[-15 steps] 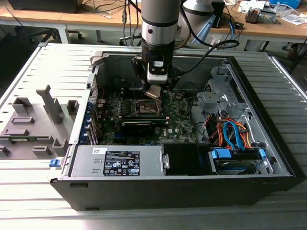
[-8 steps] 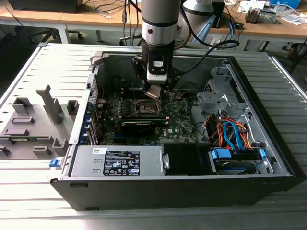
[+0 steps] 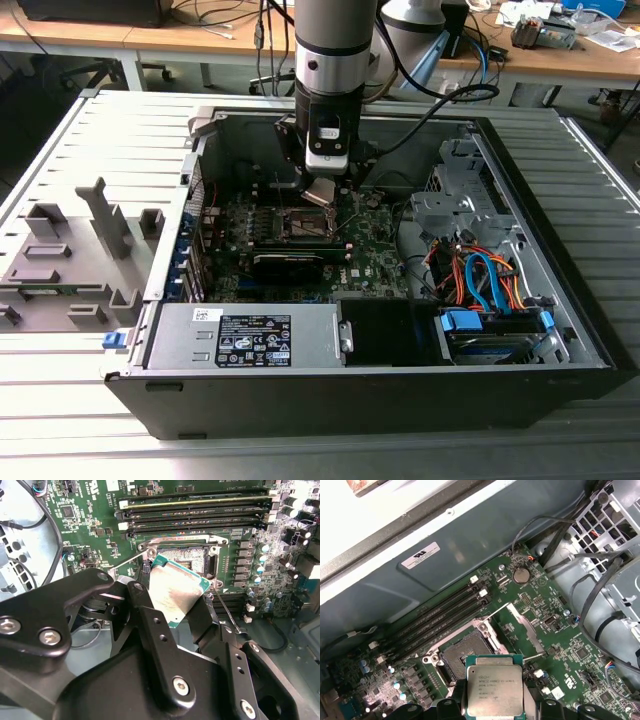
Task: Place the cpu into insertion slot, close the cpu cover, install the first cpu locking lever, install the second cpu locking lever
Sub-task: 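Place the cpu into insertion slot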
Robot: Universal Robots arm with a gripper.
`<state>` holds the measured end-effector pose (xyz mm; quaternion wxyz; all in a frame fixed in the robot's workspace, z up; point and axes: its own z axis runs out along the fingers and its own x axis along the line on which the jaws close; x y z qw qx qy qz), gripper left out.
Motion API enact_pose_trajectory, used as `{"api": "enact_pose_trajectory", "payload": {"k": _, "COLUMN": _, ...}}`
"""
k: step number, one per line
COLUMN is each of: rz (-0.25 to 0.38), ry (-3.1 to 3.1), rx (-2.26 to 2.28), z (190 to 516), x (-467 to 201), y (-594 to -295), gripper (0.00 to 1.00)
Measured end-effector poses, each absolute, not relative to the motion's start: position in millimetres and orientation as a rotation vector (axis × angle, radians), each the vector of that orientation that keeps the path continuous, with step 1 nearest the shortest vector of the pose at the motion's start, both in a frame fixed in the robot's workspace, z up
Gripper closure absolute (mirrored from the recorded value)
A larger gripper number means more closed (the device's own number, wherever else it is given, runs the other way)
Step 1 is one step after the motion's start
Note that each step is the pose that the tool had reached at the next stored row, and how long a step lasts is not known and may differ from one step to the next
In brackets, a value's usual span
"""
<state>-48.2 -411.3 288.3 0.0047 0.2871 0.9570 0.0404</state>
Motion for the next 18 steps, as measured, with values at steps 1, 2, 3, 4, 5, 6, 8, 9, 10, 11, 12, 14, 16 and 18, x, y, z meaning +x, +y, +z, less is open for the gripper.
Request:
{"api": "enact_pose_trajectory", "payload": {"k": 1, "rz": 0.127, "ry": 2.997, "rx": 0.902, "z": 288.3, "x": -48.2, "y": -411.3, "gripper": 0.46}}
{"api": "enact_pose_trajectory", "payload": {"k": 2, "rz": 0.127, "ry": 2.996, "rx": 0.904, "z": 288.3, "x": -48.2, "y": -411.3, "gripper": 0.46}}
{"api": "enact_pose_trajectory", "payload": {"k": 3, "rz": 0.127, "ry": 2.996, "rx": 0.905, "z": 288.3, "x": -48.2, "y": -411.3, "gripper": 0.46}}
{"api": "enact_pose_trajectory", "payload": {"k": 4, "rz": 0.127, "ry": 2.995, "rx": 0.907, "z": 288.3, "x": -48.2, "y": -411.3, "gripper": 0.46}}
{"api": "enact_pose_trajectory", "payload": {"k": 5, "rz": 0.127, "ry": 2.995, "rx": 0.908, "z": 288.3, "x": -48.2, "y": -411.3, "gripper": 0.46}}
{"api": "enact_pose_trajectory", "payload": {"k": 6, "rz": 0.127, "ry": 2.994, "rx": 0.91, "z": 288.3, "x": -48.2, "y": -411.3, "gripper": 0.46}}
{"api": "enact_pose_trajectory", "payload": {"k": 8, "rz": 0.127, "ry": 2.993, "rx": 0.912, "z": 288.3, "x": -48.2, "y": -411.3, "gripper": 0.46}}
{"api": "enact_pose_trajectory", "payload": {"k": 9, "rz": 0.126, "ry": 2.993, "rx": 0.914, "z": 288.3, "x": -48.2, "y": -411.3, "gripper": 0.46}}
{"api": "enact_pose_trajectory", "payload": {"k": 10, "rz": 0.127, "ry": 2.992, "rx": 0.916, "z": 288.3, "x": -48.2, "y": -411.3, "gripper": 0.46}}
{"api": "enact_pose_trajectory", "payload": {"k": 11, "rz": 0.127, "ry": 2.992, "rx": 0.917, "z": 288.3, "x": -48.2, "y": -411.3, "gripper": 0.46}}
{"api": "enact_pose_trajectory", "payload": {"k": 12, "rz": 0.126, "ry": 2.991, "rx": 0.918, "z": 288.3, "x": -48.2, "y": -411.3, "gripper": 0.46}}
{"api": "enact_pose_trajectory", "payload": {"k": 14, "rz": 0.126, "ry": 2.99, "rx": 0.921, "z": 288.3, "x": -48.2, "y": -411.3, "gripper": 0.46}}
{"api": "enact_pose_trajectory", "payload": {"k": 16, "rz": 0.126, "ry": 2.989, "rx": 0.924, "z": 288.3, "x": -48.2, "y": -411.3, "gripper": 0.46}}
{"api": "enact_pose_trajectory", "payload": {"k": 18, "rz": 0.126, "ry": 2.989, "rx": 0.927, "z": 288.3, "x": -48.2, "y": -411.3, "gripper": 0.46}}
